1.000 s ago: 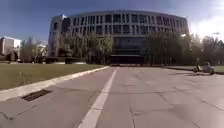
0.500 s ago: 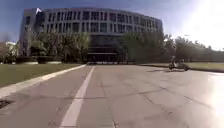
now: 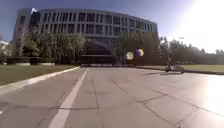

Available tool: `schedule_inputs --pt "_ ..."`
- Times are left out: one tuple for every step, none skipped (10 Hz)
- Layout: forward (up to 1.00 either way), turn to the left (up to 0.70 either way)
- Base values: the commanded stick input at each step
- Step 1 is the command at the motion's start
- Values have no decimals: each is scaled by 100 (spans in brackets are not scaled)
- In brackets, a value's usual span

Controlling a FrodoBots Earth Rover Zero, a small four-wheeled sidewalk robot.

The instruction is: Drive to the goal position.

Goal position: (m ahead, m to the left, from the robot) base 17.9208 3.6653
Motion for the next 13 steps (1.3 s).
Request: schedule_inputs --pt "70 0" --pt "70 0" --pt "70 0" --pt "70 0" --pt "70 0" --pt "70 0" --pt "70 0" --pt "70 0" --pt "70 0" --pt "70 0" --pt "70 0" --pt "70 1" --pt "70 2"
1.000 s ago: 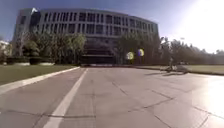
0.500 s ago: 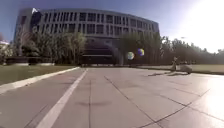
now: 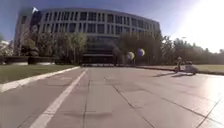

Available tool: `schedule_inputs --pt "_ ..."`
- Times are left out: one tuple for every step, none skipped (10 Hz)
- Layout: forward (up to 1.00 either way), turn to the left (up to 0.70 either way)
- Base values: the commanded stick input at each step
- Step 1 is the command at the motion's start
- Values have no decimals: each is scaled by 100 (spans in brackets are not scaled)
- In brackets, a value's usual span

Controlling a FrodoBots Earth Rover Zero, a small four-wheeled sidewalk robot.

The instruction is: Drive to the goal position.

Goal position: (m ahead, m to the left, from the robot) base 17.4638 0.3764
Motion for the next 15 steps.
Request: schedule_inputs --pt "70 33" --pt "70 35" --pt "70 35" --pt "70 35" --pt "70 35" --pt "70 1" --pt "70 0" --pt "70 0" --pt "70 0" --pt "70 0" --pt "70 0" --pt "70 0" --pt "70 0" --pt "70 0" --pt "70 0"
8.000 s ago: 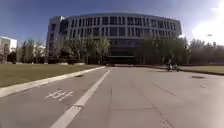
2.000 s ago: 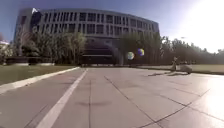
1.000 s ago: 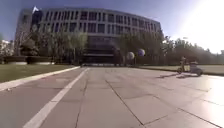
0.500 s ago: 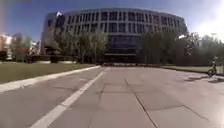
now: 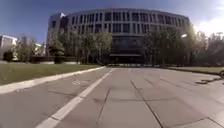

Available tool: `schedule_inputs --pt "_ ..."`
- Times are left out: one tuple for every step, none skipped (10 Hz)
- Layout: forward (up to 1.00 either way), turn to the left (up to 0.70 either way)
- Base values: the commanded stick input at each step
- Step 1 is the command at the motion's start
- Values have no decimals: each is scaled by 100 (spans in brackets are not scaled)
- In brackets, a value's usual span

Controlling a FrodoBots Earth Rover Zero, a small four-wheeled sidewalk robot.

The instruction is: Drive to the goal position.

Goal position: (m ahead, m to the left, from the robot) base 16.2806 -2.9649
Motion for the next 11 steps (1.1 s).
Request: schedule_inputs --pt "70 0" --pt "70 0" --pt "70 0" --pt "70 0" --pt "70 0" --pt "70 0" --pt "70 0" --pt "70 0" --pt "70 0" --pt "70 0" --pt "70 0"
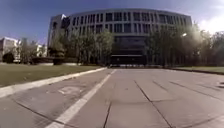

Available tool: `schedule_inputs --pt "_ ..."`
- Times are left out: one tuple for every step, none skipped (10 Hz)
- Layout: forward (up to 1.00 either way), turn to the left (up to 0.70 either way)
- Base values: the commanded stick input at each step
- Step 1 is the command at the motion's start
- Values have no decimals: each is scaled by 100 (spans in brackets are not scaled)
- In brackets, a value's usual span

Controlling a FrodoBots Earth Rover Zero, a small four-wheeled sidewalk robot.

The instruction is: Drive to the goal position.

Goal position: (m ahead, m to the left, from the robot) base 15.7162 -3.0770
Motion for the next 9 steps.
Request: schedule_inputs --pt "70 0" --pt "70 0" --pt "70 0" --pt "70 0" --pt "70 0" --pt "70 0" --pt "70 0" --pt "70 0" --pt "70 0"
